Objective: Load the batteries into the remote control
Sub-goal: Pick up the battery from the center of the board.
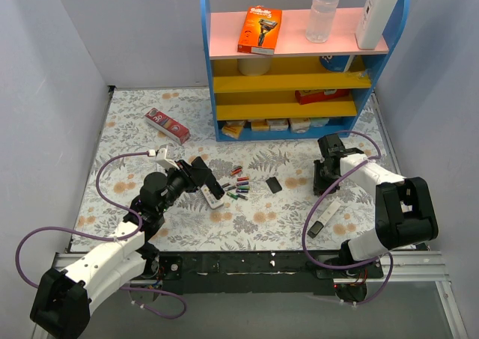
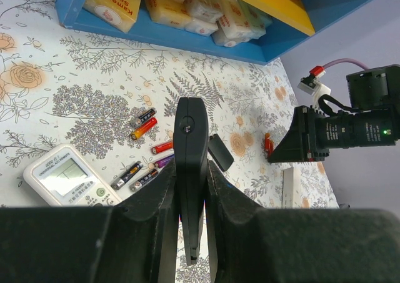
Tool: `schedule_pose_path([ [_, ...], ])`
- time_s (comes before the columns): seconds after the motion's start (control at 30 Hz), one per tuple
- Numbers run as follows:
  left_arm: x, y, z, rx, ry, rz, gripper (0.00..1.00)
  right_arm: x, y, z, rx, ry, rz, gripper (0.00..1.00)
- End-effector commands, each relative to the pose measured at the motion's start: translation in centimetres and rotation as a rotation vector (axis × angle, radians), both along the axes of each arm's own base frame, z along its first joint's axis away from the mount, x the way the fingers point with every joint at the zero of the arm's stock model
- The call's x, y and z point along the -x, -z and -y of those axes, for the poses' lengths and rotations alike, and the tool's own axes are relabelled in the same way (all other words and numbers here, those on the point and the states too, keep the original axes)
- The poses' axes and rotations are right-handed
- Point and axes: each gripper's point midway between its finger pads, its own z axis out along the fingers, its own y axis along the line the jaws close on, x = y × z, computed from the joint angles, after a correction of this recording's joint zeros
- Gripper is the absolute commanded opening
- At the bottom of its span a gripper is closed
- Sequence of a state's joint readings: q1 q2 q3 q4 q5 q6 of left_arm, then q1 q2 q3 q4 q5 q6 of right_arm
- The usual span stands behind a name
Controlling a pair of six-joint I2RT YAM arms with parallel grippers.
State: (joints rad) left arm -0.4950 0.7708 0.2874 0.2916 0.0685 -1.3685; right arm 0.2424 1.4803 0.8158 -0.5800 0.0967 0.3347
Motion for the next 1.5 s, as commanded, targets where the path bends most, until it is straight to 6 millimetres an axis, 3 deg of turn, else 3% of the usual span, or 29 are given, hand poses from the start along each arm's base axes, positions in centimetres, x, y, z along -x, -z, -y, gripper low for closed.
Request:
schedule_pose_path([
  [0.0, -0.2, -2.1, 0.5, 0.023, 0.015, 0.049, 0.0, -0.1, 0.0, -0.9, -0.051, -0.007, 0.009, 0.34],
  [1.13, -0.2, -2.5, 0.6, 0.027, 0.02, 0.052, 0.0, -4.8, -0.5, -4.3, -0.105, -0.166, 0.089, 0.46],
  [1.3, -0.2, -2.5, 0.5, 0.023, 0.019, 0.053, 0.0, -5.4, -2.1, -5.2, -0.117, -0.255, 0.109, 0.48],
  [1.47, -0.2, -2.6, 0.5, 0.023, 0.017, 0.056, 0.0, -6.0, -4.1, -4.4, -0.043, -0.37, 0.148, 0.48],
])
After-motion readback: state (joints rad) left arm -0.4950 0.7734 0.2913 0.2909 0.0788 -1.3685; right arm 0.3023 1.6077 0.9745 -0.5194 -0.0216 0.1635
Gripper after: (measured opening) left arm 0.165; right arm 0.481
